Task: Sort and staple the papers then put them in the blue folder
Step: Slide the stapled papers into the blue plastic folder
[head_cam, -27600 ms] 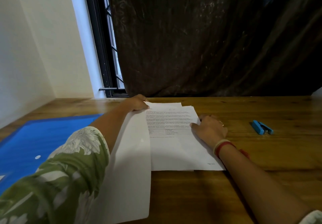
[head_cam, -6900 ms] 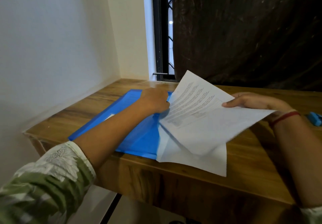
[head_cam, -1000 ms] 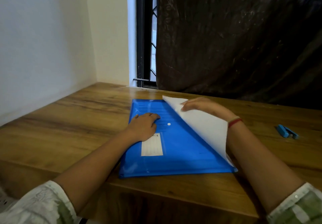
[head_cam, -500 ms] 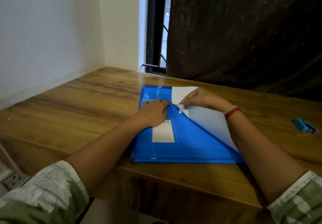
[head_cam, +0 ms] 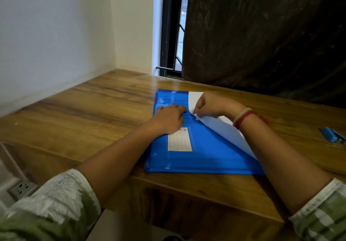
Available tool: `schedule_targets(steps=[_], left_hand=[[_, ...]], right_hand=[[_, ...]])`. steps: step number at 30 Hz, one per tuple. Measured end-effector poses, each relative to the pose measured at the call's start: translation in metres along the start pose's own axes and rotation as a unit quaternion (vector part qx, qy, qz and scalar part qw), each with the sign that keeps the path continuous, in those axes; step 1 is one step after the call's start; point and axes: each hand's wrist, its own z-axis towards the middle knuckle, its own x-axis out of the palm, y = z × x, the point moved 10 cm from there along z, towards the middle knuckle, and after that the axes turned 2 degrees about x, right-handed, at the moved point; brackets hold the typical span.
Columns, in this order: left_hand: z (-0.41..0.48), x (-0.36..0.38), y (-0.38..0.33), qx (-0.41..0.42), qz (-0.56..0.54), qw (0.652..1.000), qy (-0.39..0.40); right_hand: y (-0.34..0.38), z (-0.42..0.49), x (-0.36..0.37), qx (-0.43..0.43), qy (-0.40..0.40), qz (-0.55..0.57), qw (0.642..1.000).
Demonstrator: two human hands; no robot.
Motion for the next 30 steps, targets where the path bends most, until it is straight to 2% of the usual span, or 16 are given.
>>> schedule_targets(steps=[11, 16, 19, 21, 24, 26, 30], left_hand=[[0.001, 0.001, 0.001, 0.003, 0.001, 1.0, 0.002], [0.0, 0.0, 0.001, -0.002, -0.002, 1.0, 0.005], [0.0, 0.001, 0.001, -0.003, -0.006, 1.0, 0.007], [0.0, 0.001, 0.002, -0.006, -0.005, 1.0, 0.008], [-0.001, 0.001, 0.002, -0.012, -0.008, 1.0, 0.012], [-0.002, 0.0, 0.002, -0.013, -0.015, 1.0, 0.009], [0.0, 0.001, 0.002, -0.014, -0.021, 1.0, 0.001]], right_hand=[[0.027, -0.003, 0.011, -0.034, 0.066, -0.136, 0.988], [0.037, -0.009, 0.012, -0.05, 0.039, -0.191, 0.98], [0.025, -0.009, 0.007, -0.053, -0.002, -0.138, 0.989], [0.005, -0.009, 0.002, -0.052, -0.033, -0.022, 0.998], [-0.024, -0.024, 0.002, -0.072, -0.071, 0.139, 0.985], [-0.029, -0.03, 0.011, -0.123, -0.067, 0.126, 0.982], [-0.025, -0.036, 0.036, -0.17, -0.042, -0.009, 0.984]])
